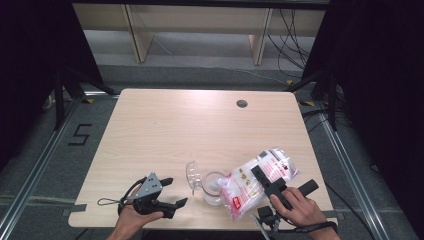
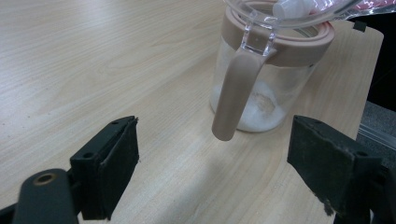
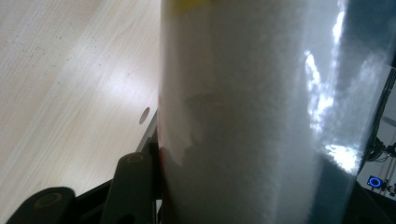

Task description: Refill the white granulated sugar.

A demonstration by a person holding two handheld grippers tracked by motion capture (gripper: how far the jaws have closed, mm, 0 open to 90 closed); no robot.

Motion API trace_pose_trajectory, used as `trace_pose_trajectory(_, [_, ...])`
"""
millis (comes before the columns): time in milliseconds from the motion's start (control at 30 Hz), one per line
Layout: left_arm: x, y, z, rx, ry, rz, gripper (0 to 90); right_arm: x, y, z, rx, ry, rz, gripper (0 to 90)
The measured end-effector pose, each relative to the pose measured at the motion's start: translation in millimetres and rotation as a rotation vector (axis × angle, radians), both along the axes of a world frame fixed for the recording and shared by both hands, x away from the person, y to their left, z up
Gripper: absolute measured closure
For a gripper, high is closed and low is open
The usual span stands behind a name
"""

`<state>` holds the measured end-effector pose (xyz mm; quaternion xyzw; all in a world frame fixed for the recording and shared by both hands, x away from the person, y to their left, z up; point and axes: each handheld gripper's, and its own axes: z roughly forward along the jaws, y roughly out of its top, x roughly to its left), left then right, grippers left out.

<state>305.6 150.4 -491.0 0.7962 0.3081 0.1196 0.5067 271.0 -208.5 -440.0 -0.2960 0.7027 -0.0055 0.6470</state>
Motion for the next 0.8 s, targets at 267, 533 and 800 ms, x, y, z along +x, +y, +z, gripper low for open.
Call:
trace_pose_trajectory(267, [0.1,-0.2,0.0,0.001,-0.003,-0.002,16.0,-0.8,0.8,3.1,-0.005,0.006,0.0,55.5])
trace_pose_trajectory(533, [-0.4,0.2,0.4,0.009,-0.001,0.006,16.0,-0.5,1.1,3.6,-0.017,0.014,-0.003,55.6])
trace_pose_trajectory(800, [0.0,-0.3,0.0,0.001,-0.002,-0.001,16.0,0.2,1.4,5.5,-0.041,0.014,-0.002,55.7])
